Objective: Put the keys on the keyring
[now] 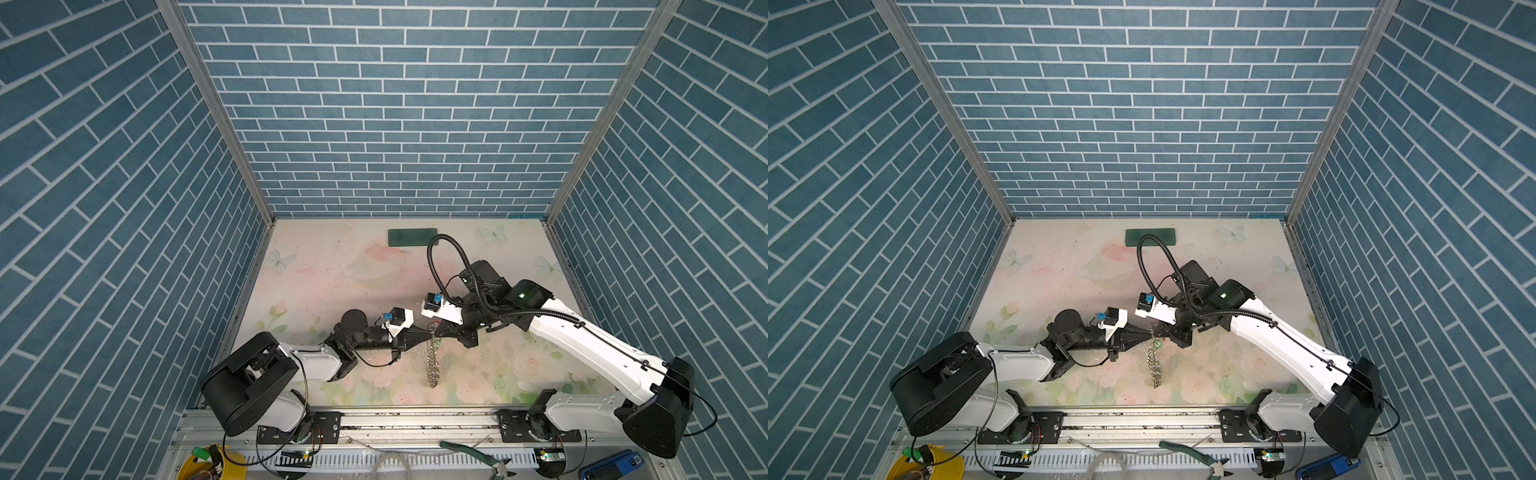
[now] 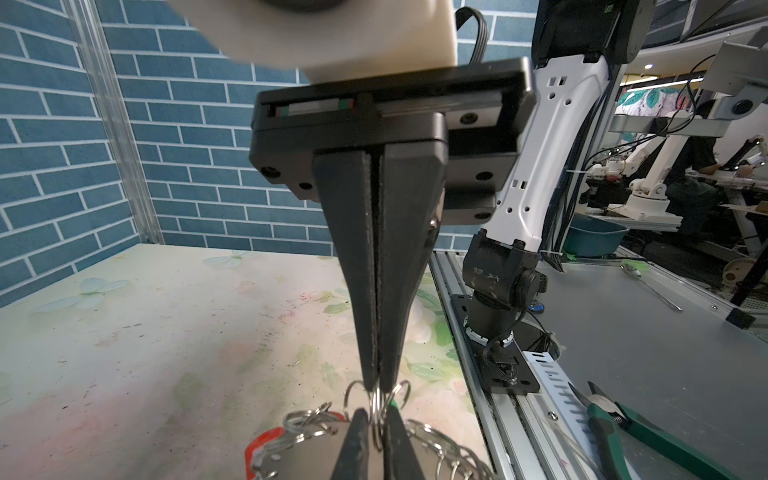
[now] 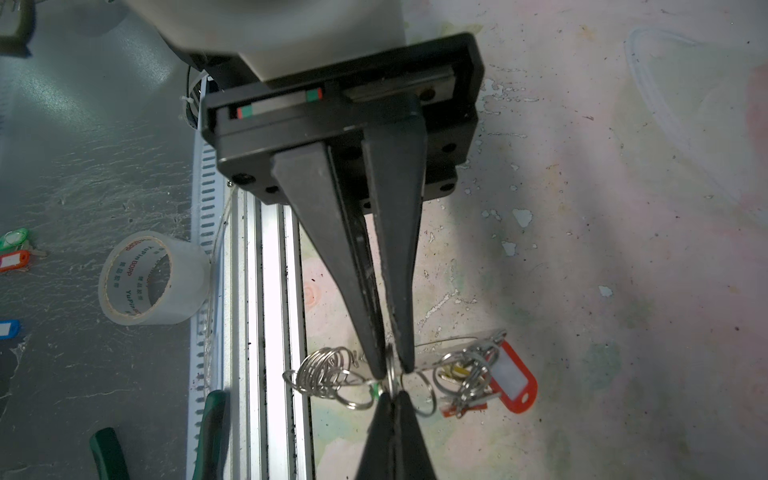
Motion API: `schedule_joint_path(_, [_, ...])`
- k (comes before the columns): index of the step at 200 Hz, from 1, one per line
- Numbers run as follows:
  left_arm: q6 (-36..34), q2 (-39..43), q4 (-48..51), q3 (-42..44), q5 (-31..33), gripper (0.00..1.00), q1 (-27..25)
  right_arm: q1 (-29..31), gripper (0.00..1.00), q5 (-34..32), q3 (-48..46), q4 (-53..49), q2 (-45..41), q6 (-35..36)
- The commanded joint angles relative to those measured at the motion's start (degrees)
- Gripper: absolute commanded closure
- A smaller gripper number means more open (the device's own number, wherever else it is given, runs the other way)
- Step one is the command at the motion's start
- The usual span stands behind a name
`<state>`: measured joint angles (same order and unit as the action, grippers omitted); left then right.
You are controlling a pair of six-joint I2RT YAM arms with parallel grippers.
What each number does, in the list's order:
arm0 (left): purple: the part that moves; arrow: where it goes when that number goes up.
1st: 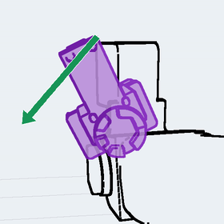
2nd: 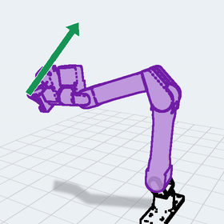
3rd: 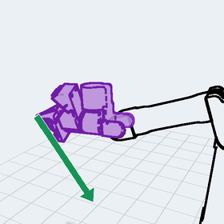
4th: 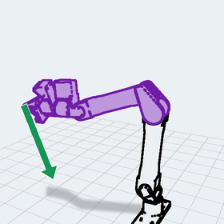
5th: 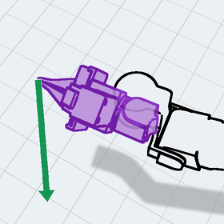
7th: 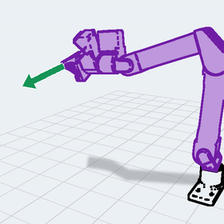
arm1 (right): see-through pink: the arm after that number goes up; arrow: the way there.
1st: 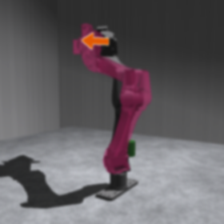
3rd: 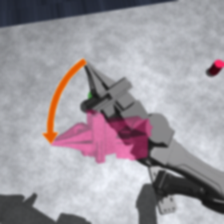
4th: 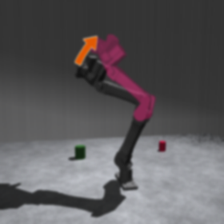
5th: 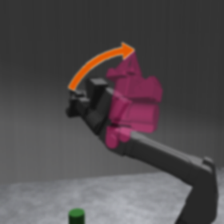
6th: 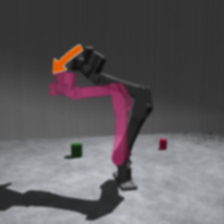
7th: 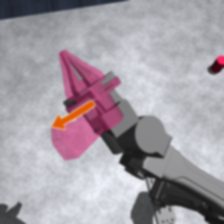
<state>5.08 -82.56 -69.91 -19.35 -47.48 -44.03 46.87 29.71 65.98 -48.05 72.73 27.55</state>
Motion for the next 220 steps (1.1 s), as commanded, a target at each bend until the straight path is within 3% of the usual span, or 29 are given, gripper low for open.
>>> schedule_joint_path(1, [1.5,-1.1,-3.0,-1.5,-1.4,0.92,0.3,0.6,1.0,1.0,3.5,0.2,0.3,3.1])
schedule_joint_path(26, [2.3,-1.9,-4.2,-1.5,-1.1,1.0,0.3,0.8,1.0,1.5,3.5,1.2,0.5,3.1])
schedule_joint_path(51, [3.2,-2.3,-6.5,-1.2,0.1,1.0,0.3,0.8,1.0,-0.2,3.2,2.3,0.8,2.3])
schedule_joint_path(84, [3.8,-2.2,-8.3,-0.5,2.9,1.0,0.3,-0.1,0.88,-5.6,-3.0,10.8,-4.4,-0.4])
schedule_joint_path(128, [4.4,-1.7,-10.6,0.9,6.0,1.0,0.3,-6.4,0.81,-0.8,-14.7,28.3,-15.0,-7.4])
schedule_joint_path(172, [5.1,-0.9,-10.6,1.5,12.3,1.0,0.3,-6.4,0.82,1.0,-23.7,38.0,-19.5,-9.0])
schedule_joint_path(220, [6.5,-0.6,-10.6,0.7,13.5,1.0,0.3,-5.6,0.82,3.4,-32.0,47.3,-22.6,-10.2])
